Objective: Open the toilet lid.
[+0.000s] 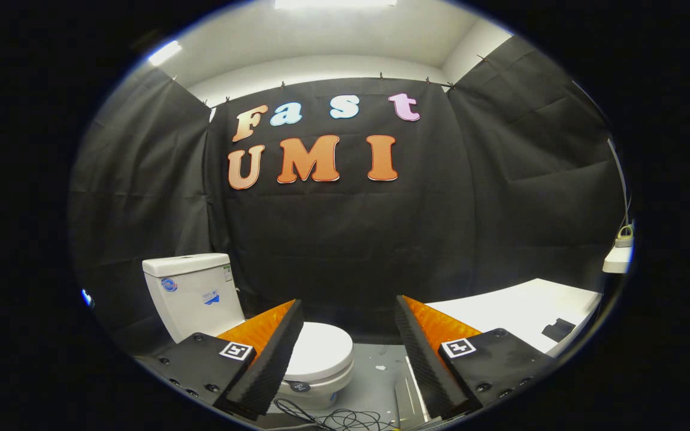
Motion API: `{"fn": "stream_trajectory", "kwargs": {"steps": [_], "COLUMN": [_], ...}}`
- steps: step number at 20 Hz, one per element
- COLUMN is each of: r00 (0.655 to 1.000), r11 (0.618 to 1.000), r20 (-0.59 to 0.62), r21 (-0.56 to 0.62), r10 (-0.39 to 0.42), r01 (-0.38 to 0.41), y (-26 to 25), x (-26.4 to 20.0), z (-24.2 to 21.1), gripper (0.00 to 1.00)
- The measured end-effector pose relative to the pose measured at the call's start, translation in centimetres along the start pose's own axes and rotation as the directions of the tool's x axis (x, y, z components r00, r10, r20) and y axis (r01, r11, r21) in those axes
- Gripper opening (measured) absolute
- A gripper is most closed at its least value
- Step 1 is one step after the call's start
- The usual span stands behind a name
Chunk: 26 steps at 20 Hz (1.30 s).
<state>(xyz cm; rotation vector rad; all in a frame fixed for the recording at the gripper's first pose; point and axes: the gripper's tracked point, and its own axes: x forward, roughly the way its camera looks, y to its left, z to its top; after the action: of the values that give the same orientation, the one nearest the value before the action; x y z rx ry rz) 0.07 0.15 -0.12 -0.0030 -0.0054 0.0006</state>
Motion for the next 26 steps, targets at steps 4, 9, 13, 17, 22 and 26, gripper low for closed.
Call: {"fn": "stream_trajectory", "kwargs": {"steps": [4,9,13,17,22,26], "r00": [1.000,1.000,1.000,1.000,1.000,1.000], "r11": [1.000,1.000,1.000,1.000,1.000,1.000], "r20": [-0.002,-0.003,-0.001,-0.001,-0.003,-0.006], "r21": [0.002,0.002,0.004,0.009,0.009,0.010], "r10": [-0.001,-0.001,-0.006,-0.010,-0.010,-0.007], "r01": [0.001,0.001,0.006,0.010,0.010,0.007], "y": [-0.05,-0.08,-0.20,-0.35,-0.29,-0.22], "x": [0.05,-0.02,0.01,0.00,0.09,0.01], "z": [0.03,-0.05,-0.05,0.03,-0.07,-0.10], "gripper": [0.99,0.99,0.99,0.99,0.98,0.99]}}
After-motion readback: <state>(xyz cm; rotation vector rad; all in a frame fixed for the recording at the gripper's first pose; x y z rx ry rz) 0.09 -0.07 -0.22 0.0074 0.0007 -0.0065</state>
